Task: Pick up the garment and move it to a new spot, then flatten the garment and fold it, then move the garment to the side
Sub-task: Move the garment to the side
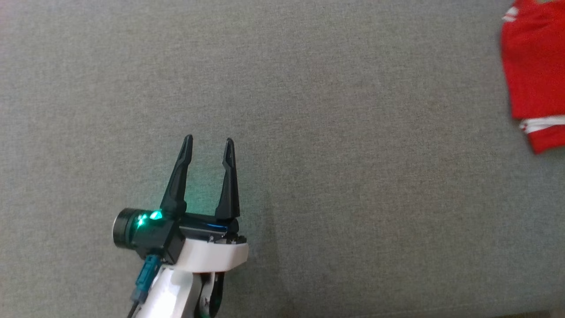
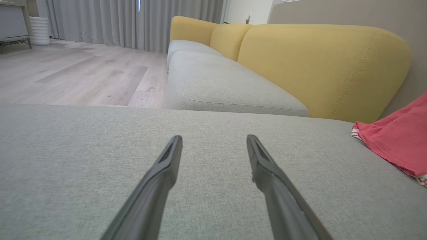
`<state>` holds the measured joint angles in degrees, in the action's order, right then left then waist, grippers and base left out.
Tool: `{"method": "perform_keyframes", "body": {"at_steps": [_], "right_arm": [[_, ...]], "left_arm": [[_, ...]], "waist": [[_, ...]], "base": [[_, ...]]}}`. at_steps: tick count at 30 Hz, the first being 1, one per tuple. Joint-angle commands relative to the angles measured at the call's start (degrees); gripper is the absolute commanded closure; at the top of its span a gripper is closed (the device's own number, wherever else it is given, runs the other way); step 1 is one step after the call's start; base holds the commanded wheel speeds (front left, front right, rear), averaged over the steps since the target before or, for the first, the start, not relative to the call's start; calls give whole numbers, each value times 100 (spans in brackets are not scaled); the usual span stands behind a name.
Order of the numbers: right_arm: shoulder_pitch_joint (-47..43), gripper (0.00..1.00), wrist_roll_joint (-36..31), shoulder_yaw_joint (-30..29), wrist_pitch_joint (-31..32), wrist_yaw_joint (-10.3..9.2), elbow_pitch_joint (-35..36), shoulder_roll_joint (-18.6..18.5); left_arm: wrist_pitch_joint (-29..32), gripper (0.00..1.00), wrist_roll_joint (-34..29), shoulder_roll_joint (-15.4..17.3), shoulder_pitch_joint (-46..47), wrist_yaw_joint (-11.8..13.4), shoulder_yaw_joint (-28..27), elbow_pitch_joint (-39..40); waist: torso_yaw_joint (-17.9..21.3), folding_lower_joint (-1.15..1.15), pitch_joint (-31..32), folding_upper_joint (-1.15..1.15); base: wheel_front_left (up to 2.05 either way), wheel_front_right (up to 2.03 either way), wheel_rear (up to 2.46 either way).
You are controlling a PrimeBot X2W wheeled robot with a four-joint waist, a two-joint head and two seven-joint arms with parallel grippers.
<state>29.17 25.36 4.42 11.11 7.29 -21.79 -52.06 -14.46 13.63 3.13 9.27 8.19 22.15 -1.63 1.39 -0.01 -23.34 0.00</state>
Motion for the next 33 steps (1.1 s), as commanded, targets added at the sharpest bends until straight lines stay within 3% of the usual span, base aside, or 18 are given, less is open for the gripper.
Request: {"method": "perform_keyframes", "body": {"at_steps": [1, 5, 12, 17, 21, 28, 33], "right_arm": [[50, 0, -152, -133, -46, 20, 152, -341], [-17, 0, -399, -153, -162, 20, 302, 70], [-744, 0, -641, 449, -458, 20, 587, 1615], [-1381, 0, -721, 986, -1224, 20, 335, 2599], [-1774, 0, -661, 1074, -2039, 20, -69, 3259], [-2240, 0, -827, 775, -2586, 20, -186, 3924], [-2830, 0, -1203, 268, -2608, 20, 588, 4437]], "left_arm": [[-54, 0, 5, -25, 105, -41, -142, 170], [-54, 0, -17, -25, 114, -82, -157, 78], [-54, 0, 0, -25, -201, -84, -210, -111], [-54, 0, -69, -25, -576, -123, -302, -263], [-54, 0, -140, -25, -880, -172, -355, -378], [-54, 0, -241, -25, -1285, -67, -565, -346], [-54, 0, -167, -25, -1559, -40, -727, -246]], "waist": [[-2, 1, -6, 0], [-58, 1, 201, 0], [-213, 1, 966, 0], [-368, 1, 1597, 0], [-495, 1, 2097, 0], [-565, 1, 2560, 0], [-562, 1, 2747, 0]], "base": [[0, 0, 0], [0, 0, 0], [0, 0, 0], [0, 0, 0], [0, 0, 0], [0, 0, 0], [0, 0, 0]]}}
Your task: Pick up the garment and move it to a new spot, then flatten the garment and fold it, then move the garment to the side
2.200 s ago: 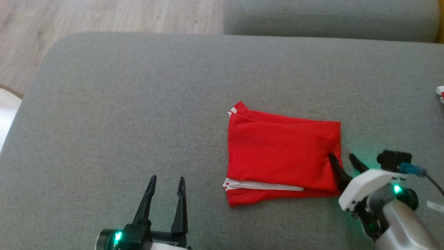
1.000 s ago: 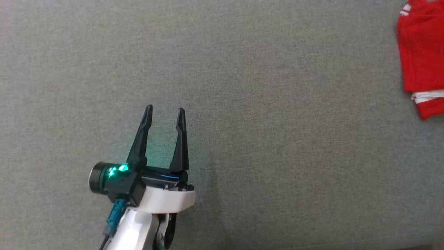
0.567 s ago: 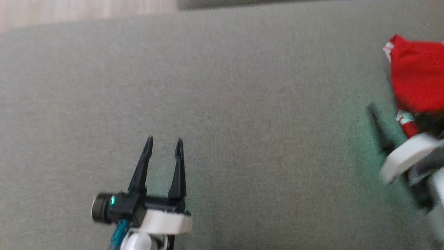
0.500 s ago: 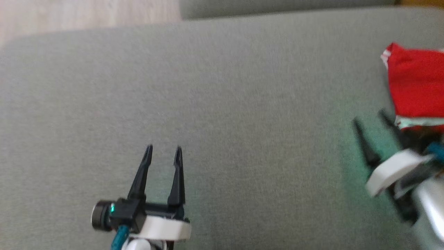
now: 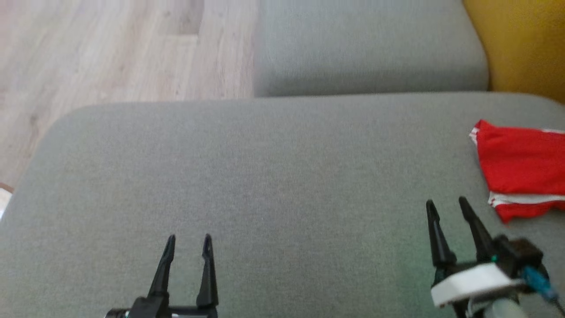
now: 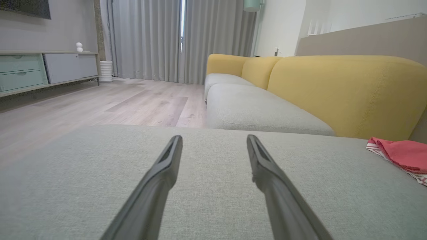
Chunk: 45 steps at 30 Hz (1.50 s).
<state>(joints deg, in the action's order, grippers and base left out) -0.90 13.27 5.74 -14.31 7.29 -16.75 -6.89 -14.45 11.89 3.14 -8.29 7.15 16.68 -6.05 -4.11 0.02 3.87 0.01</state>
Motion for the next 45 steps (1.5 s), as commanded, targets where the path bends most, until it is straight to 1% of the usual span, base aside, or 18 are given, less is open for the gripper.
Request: {"method": "perform_keyframes", "body": {"at_steps": [1, 4, 5, 8, 21, 22, 27, 42, 45], "right_arm": [[38, 0, -62, 64, -66, 20, 242, -3], [-329, 0, -258, -34, -67, 20, 561, 138], [-426, 0, -308, -35, -67, 20, 616, 170], [-590, 0, -388, -23, -68, 20, 694, 236], [-565, 0, -383, 45, -68, 20, 649, 334], [-809, 100, -367, -79, -6, 0, 484, 346], [-955, 100, -323, -59, 21, -1, 70, 346], [-770, 100, 646, -140, 212, 1, 95, 314], [-717, 100, 920, -165, 269, 2, 101, 307]], "left_arm": [[-55, 0, 19, -26, 158, 64, -199, 216], [-55, 0, 9, -26, 77, 26, -214, 277], [-55, 0, -15, -26, 64, -34, -194, 309], [-55, 0, -71, -26, 3, -68, -200, 351], [-55, 0, -48, -26, -10, -53, -217, 304], [0, 100, -34, 1, -165, -63, -13, 139], [31, 100, 9, 1, -286, -65, -2, -295], [198, 100, 982, 59, -98, -218, -182, -345], [249, 100, 1257, 73, -38, -266, -236, -371]], "waist": [[-11, -2, 45, -1], [-6, -2, 80, -1], [1, -2, 90, -1], [45, -2, 114, -1], [147, -2, 133, -1], [149, -2, 133, -1], [153, -2, 130, -1], [182, -2, 69, -1], [190, -2, 52, -1]], "base": [[0, 0, 0], [0, 0, 0], [0, 0, 0], [0, 0, 0], [0, 0, 0], [0, 0, 0], [0, 0, 0], [0, 0, 0], [0, 0, 0]]}}
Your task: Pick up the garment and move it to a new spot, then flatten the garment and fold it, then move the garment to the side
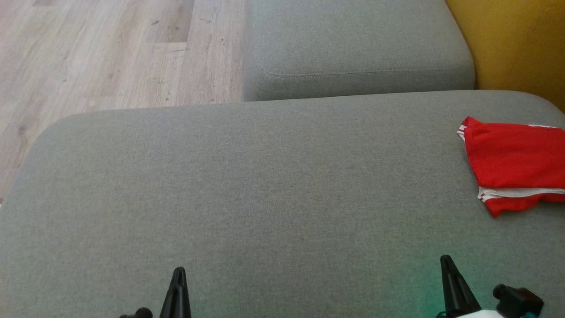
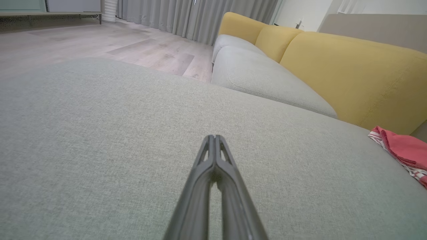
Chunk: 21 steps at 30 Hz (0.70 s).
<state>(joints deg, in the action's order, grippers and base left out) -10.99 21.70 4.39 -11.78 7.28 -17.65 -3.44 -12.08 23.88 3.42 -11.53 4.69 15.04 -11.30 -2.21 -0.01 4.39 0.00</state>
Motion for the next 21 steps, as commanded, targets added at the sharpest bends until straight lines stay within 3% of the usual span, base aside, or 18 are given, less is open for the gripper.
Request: {"method": "perform_keyframes", "body": {"at_steps": [1, 21], "right_arm": [[306, 100, 145, -37, 31, 3, 193, -40], [569, 100, 1502, -181, 327, 7, 228, -62]], "left_arm": [[24, 100, 127, 48, 301, -32, -85, 148], [294, 100, 1482, 99, 580, -260, -379, 65]], "waist": [[2, 0, -4, 0], [43, 0, -90, 0]], "base": [[0, 0, 0], [0, 0, 0]]}}
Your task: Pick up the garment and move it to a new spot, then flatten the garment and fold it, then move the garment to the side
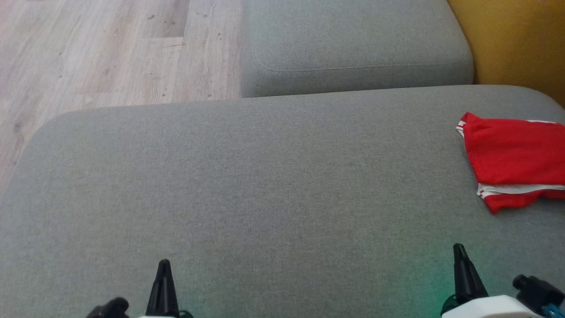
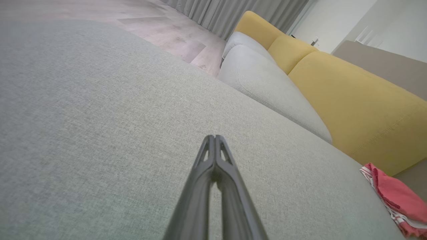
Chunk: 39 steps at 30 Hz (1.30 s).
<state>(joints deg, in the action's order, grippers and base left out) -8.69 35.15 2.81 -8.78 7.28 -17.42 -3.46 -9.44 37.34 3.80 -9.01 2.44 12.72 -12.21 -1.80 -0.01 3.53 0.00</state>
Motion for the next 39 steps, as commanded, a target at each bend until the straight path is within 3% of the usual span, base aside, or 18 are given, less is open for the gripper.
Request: {"method": "perform_keyframes", "body": {"at_steps": [1, 39], "right_arm": [[353, 100, 224, -30, 42, 7, 207, -62], [843, 100, 2690, -348, 630, 13, 270, -66]], "left_arm": [[44, 100, 203, 64, 341, -47, -163, 153], [610, 100, 2635, 97, 845, -462, -794, 17]], "waist": [[4, 0, -9, 0], [81, 0, -168, 0]], "base": [[0, 0, 0], [0, 0, 0]]}}
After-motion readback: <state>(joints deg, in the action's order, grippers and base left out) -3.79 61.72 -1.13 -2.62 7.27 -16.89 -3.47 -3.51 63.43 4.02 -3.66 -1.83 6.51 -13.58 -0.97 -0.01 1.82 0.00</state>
